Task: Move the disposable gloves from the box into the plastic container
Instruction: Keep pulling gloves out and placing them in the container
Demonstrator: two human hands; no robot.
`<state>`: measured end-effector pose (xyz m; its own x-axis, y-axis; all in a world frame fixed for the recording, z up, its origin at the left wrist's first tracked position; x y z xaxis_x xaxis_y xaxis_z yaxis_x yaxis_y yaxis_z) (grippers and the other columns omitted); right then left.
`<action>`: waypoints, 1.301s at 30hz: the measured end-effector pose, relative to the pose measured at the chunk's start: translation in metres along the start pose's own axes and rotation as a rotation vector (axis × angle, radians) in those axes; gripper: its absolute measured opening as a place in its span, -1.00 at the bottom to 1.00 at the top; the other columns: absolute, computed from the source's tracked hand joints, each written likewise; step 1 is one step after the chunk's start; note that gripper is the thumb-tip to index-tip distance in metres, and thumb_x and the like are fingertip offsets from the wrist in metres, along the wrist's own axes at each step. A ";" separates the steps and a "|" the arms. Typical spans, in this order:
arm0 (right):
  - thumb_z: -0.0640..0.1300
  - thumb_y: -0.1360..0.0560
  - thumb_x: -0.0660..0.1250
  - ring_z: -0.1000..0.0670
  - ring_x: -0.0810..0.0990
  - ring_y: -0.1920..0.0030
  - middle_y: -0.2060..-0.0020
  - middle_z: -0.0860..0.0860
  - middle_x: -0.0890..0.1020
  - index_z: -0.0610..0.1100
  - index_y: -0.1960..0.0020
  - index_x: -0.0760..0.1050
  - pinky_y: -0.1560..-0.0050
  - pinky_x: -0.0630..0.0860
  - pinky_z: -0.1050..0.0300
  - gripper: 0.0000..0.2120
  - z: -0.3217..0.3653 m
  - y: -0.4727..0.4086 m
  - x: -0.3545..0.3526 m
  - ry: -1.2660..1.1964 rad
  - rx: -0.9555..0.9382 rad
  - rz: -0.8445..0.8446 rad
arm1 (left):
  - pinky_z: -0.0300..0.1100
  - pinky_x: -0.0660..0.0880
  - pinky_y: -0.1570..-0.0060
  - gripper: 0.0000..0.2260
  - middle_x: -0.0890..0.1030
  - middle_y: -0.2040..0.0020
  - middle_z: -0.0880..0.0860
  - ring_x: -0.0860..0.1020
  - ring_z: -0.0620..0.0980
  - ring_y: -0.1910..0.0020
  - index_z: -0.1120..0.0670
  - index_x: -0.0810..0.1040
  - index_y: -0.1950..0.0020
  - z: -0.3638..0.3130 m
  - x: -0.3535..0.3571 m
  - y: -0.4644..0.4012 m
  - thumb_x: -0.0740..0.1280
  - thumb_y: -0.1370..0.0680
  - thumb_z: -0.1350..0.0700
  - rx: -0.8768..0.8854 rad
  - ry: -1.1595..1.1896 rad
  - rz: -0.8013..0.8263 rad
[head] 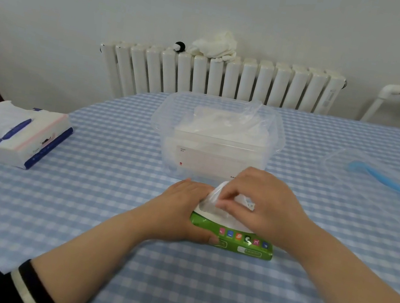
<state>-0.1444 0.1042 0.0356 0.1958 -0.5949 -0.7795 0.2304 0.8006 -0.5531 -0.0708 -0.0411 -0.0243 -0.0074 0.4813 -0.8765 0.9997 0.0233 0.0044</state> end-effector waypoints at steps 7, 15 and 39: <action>-0.02 -0.52 0.38 0.18 0.40 -0.14 -0.05 0.23 0.52 0.07 -0.20 0.58 -0.20 0.28 0.37 -0.75 -0.027 0.009 0.028 -0.129 0.227 0.266 | -0.23 0.32 -0.20 -0.36 0.44 -0.16 -0.25 0.35 -0.22 -0.14 -0.18 0.38 -0.31 0.000 -0.001 0.001 0.51 -0.31 -0.28 0.015 0.005 0.000; 0.04 -0.46 0.34 0.10 0.44 0.10 0.26 0.15 0.60 -0.03 0.23 0.61 0.03 0.43 0.10 -0.81 -0.023 0.006 0.030 -0.018 0.150 0.148 | -0.32 0.11 -0.31 -0.35 0.45 -0.22 -0.23 0.34 -0.22 -0.24 -0.15 0.37 -0.35 -0.002 0.000 0.003 0.46 -0.34 -0.31 0.038 -0.011 -0.025; -0.09 -0.59 0.29 -0.09 0.52 0.22 0.23 -0.16 0.57 -0.22 0.15 0.55 0.18 0.53 0.06 -0.77 -0.021 -0.013 -0.052 -1.047 0.797 -0.640 | -0.17 0.06 -0.50 -0.30 0.41 -0.32 -0.26 0.30 -0.22 -0.37 -0.18 0.32 -0.41 -0.011 -0.006 0.005 0.41 -0.34 -0.36 -0.005 0.008 0.108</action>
<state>-0.1778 0.1263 0.0777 0.3679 -0.8837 0.2894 0.9296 0.3417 -0.1384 -0.0659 -0.0346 -0.0140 0.1005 0.4886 -0.8667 0.9945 -0.0251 0.1012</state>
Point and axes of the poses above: each hand's wrist, its own y-axis away from the middle knuckle, its own x-axis out of the palm, z = x × y, the point moved 4 cm from there along -y, towards the middle knuckle
